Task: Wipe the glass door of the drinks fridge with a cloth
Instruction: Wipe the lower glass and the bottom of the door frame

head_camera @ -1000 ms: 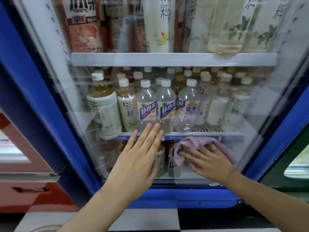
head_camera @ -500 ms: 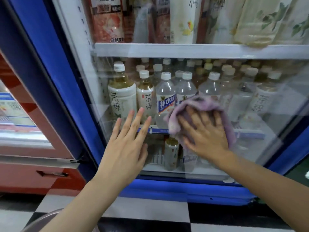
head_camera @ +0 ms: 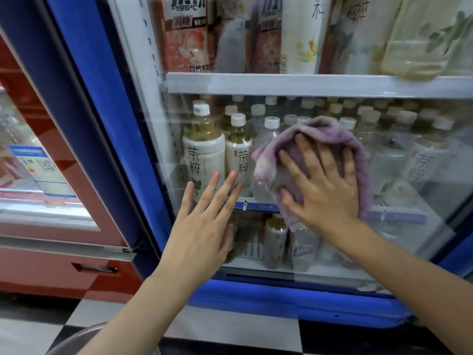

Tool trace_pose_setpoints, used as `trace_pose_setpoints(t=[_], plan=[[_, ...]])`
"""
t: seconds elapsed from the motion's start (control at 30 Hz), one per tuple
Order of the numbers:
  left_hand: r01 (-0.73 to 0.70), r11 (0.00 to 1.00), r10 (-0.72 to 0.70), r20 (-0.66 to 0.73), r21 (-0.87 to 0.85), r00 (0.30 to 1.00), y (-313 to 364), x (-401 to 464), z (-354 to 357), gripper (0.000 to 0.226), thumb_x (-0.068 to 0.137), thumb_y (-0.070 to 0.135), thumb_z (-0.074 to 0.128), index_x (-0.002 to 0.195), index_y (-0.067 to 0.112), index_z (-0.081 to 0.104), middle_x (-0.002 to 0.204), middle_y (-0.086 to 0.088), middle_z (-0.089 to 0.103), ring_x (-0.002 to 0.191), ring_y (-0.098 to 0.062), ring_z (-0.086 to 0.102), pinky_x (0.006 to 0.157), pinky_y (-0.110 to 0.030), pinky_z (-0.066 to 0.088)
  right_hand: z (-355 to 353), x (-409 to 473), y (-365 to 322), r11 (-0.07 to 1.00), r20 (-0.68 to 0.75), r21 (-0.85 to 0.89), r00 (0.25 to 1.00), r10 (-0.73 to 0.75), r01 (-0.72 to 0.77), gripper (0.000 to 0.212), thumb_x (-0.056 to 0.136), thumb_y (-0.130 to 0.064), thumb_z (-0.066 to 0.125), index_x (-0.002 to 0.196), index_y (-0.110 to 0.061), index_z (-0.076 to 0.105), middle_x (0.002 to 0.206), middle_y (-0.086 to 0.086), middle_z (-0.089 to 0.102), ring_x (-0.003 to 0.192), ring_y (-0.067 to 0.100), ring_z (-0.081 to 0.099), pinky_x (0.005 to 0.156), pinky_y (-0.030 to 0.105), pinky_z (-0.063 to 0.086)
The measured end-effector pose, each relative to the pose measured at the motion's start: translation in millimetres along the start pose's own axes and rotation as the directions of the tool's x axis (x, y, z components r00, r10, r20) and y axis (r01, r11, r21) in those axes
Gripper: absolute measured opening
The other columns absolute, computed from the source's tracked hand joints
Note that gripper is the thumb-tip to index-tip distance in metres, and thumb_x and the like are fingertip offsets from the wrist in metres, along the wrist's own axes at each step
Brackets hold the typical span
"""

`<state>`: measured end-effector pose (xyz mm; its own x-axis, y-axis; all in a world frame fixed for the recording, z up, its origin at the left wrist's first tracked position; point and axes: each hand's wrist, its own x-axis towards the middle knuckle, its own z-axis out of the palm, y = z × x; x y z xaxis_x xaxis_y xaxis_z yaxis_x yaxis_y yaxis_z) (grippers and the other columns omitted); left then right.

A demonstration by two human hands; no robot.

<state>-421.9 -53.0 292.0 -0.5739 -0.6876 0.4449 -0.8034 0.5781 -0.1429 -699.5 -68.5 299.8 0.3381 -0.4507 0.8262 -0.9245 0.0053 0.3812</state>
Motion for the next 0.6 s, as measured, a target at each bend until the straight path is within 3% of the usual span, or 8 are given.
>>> trace_pose_setpoints(t=[0.13,0.2,0.27,0.33,0.4,0.47,0.53,0.6], plan=[[-0.008,1.0,0.008,-0.013,0.008,1.0,-1,0,3,0.071,0.107,0.033,0.044,0.168,0.017,0.01,0.176,0.001,-0.009,0.163,-0.023,-0.009,0.13,-0.059,0.007,3,-14,-13,1.0,0.035,0.014,0.999,0.013,-0.013,0.075,0.101,-0.053,0.04,0.168,-0.03,0.015,0.177,0.001,-0.006,0.163,0.026,-0.008,0.128,0.05,-0.014],[-0.018,1.0,0.018,-0.02,0.006,1.0,-2,1,7,0.071,0.106,0.031,0.041,0.168,0.016,0.009,0.176,0.001,-0.01,0.163,-0.023,-0.009,0.129,-0.06,0.01,11,-47,-24,0.993,0.11,0.065,0.988,-0.106,0.099,0.076,0.097,-0.047,0.045,0.167,-0.03,0.02,0.175,0.004,0.014,0.159,0.029,0.016,0.129,0.048,-0.001],[-0.027,1.0,0.027,-0.028,0.012,0.999,-5,2,10,0.07,0.105,0.03,0.036,0.168,0.015,0.01,0.177,0.0,-0.009,0.163,-0.024,-0.007,0.128,-0.061,0.014,20,-85,-33,0.962,0.158,0.074,0.949,-0.272,0.263,0.07,0.096,-0.04,0.05,0.162,-0.027,0.03,0.16,0.001,0.046,0.137,0.026,0.043,0.119,0.047,0.019],[-0.04,0.999,0.041,-0.043,0.024,0.998,-7,2,11,0.072,0.103,0.03,0.038,0.168,0.014,0.012,0.177,0.0,-0.006,0.163,-0.024,-0.005,0.127,-0.062,0.017,23,-108,-33,0.937,0.225,0.065,0.91,-0.349,0.344,0.066,0.097,-0.039,0.052,0.159,-0.026,0.035,0.147,-0.005,0.063,0.13,0.019,0.048,0.118,0.04,0.019],[-0.056,0.998,0.058,-0.059,0.022,0.997,-9,2,11,0.075,0.101,0.027,0.047,0.168,0.014,0.015,0.177,-0.001,-0.005,0.163,-0.024,-0.003,0.127,-0.062,0.017,19,-104,-32,0.926,0.248,0.08,0.893,-0.376,0.368,0.066,0.098,-0.039,0.051,0.16,-0.025,0.033,0.148,-0.006,0.062,0.134,0.018,0.046,0.121,0.039,0.017],[-0.047,0.999,0.047,-0.083,0.008,0.995,-12,-2,7,0.077,0.1,0.026,0.051,0.168,0.014,0.016,0.177,-0.003,-0.002,0.163,-0.024,-0.001,0.128,-0.061,0.016,16,-77,-35,0.929,0.185,0.077,0.911,-0.369,0.361,0.07,0.098,-0.039,0.053,0.162,-0.024,0.03,0.157,-0.004,0.053,0.136,0.021,0.045,0.121,0.041,0.018],[0.009,1.0,-0.011,-0.082,-0.017,0.997,-18,-7,3,0.079,0.1,0.027,0.054,0.168,0.015,0.015,0.177,-0.003,-0.002,0.163,-0.024,-0.002,0.128,-0.061,0.014,10,-31,-42,0.969,0.102,0.085,0.965,-0.241,0.233,0.076,0.099,-0.043,0.05,0.167,-0.026,0.02,0.169,-0.001,0.036,0.147,0.026,0.035,0.125,0.044,0.011],[0.074,0.997,-0.076,-0.073,-0.028,0.994,-27,-12,-3,0.077,0.1,0.029,0.048,0.168,0.015,0.012,0.177,-0.003,-0.004,0.163,-0.023,-0.005,0.129,-0.06,0.01,2,16,-48,0.991,0.059,0.111,0.995,-0.077,0.07,0.075,0.101,-0.048,0.041,0.168,-0.028,0.013,0.176,0.0,0.012,0.161,0.024,0.01,0.129,0.045,-0.008]])
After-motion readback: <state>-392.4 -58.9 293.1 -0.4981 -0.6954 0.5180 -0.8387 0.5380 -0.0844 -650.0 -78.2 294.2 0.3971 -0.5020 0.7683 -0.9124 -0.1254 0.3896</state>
